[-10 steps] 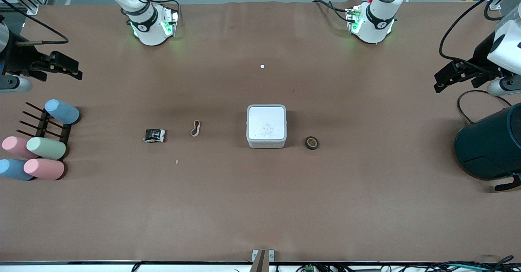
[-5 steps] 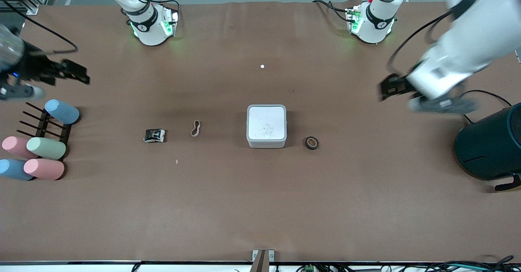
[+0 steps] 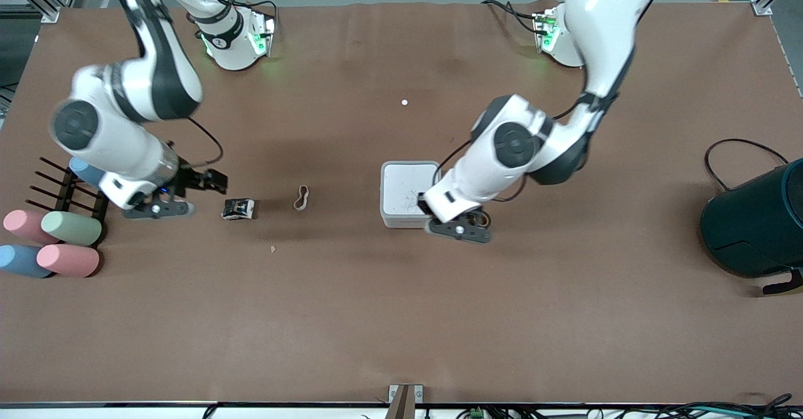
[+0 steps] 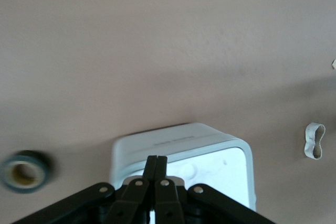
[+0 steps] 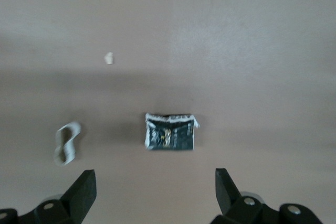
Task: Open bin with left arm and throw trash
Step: 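Reach the left gripper to the bin lid while the right gripper reaches the packet, then flip the bin lid open with the left gripper while the right gripper grasps the packet, then grasp the tape roll with the left gripper while the right gripper carries the packet, then drop the packet into the bin with the right gripper while the left gripper brings tape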
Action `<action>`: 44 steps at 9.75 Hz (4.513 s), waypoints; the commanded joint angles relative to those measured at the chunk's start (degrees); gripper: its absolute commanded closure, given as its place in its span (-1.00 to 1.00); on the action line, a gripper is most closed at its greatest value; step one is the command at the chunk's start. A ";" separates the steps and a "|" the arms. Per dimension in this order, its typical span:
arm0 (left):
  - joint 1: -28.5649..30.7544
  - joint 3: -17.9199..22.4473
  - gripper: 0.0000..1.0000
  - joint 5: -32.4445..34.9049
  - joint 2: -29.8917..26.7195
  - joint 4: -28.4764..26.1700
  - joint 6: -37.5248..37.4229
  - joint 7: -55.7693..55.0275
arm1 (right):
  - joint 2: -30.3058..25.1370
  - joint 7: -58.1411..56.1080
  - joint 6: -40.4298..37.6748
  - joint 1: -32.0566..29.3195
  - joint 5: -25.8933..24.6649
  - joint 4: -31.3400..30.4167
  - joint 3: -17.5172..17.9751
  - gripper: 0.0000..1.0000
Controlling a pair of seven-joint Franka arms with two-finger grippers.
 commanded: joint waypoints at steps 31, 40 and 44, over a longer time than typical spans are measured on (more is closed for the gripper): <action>7.60 0.88 -0.56 14.88 3.00 -12.06 0.79 0.78 | 27.46 43.33 -11.07 34.08 5.37 41.57 1.11 0.59; 8.22 0.09 1.00 13.83 -4.45 -8.67 -4.60 -0.27 | 27.29 41.83 -14.59 33.30 5.37 41.74 0.94 -0.84; 6.81 -4.65 1.00 14.01 -3.68 -1.26 -11.50 -11.17 | 21.78 41.84 -18.27 28.57 7.38 42.27 1.11 -0.84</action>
